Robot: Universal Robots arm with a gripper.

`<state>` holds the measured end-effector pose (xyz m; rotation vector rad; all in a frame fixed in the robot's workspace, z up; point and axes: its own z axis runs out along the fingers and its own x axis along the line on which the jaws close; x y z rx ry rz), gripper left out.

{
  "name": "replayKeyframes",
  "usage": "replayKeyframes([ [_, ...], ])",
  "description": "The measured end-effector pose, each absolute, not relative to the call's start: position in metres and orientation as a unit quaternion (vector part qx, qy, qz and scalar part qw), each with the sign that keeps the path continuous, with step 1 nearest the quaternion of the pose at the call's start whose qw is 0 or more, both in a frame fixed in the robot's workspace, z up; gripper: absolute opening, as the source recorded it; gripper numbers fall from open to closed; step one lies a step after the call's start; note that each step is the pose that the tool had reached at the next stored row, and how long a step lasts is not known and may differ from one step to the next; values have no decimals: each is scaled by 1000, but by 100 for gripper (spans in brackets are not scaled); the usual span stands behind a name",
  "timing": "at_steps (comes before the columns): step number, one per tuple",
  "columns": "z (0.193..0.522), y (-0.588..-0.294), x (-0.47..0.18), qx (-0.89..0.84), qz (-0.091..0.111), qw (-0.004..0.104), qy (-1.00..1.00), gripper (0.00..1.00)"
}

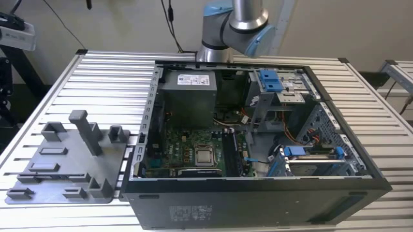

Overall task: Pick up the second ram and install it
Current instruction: 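Pick up the second ram and move it above second insertion slot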

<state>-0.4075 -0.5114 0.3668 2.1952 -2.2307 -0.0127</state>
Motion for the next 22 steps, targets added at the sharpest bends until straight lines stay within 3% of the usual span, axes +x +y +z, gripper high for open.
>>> replayKeyframes([
  [13, 365, -511, -407, 709, -5, 7, -705, 12],
  [15, 365, -511, -407, 709, -5, 7, -705, 18],
  [18, 365, -511, -407, 709, -5, 7, -705, 36],
  [22, 365, -511, -407, 709, -5, 7, -705, 42],
])
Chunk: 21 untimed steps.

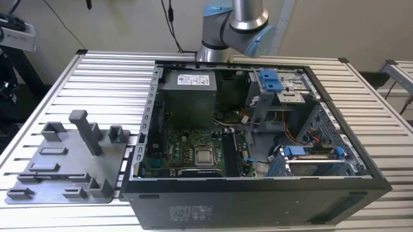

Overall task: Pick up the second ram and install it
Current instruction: 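Pick up the second ram and move it above second insertion slot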

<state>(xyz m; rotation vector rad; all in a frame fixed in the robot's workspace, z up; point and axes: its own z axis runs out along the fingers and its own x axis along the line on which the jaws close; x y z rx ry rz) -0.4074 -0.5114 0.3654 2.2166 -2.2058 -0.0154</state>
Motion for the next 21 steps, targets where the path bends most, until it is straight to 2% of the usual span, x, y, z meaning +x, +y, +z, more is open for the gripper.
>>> replayKeyframes([
  [1, 365, -511, -407, 709, -5, 7, -705, 48],
  [3, 365, -511, -407, 709, -5, 7, -705, 48],
  [7, 365, -512, -407, 709, -27, -17, -705, 48],
  [8, 365, -512, -407, 709, -29, -20, -705, 48],
  [15, 360, -512, -408, 708, -35, -15, -705, 48],
  [21, 353, -512, -407, 708, -35, -14, -705, 48],
])
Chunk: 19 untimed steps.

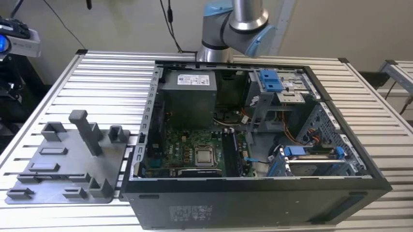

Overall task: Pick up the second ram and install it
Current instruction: 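Pick up the second ram and move it above second insertion slot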

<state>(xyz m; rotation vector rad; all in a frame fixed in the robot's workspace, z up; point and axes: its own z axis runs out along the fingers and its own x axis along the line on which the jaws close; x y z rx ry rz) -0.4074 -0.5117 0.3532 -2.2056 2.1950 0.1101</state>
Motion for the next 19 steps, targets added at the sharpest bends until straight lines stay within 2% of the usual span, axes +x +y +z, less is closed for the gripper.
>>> replayKeyframes([
  [19, 335, -512, -407, -708, 33, 12, 705, 48],
])
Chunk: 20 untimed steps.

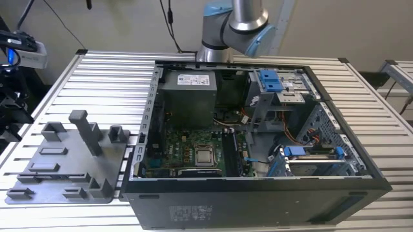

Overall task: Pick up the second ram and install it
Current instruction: 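Pick up the second ram and move it above second insertion slot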

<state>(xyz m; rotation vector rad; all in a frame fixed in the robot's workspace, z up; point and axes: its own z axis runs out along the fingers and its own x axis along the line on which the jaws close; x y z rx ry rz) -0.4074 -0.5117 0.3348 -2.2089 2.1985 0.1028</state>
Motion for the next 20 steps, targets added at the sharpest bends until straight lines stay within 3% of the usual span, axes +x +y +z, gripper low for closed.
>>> replayKeyframes([
  [20, 322, -512, -407, -708, 32, 11, 705, 48],
])
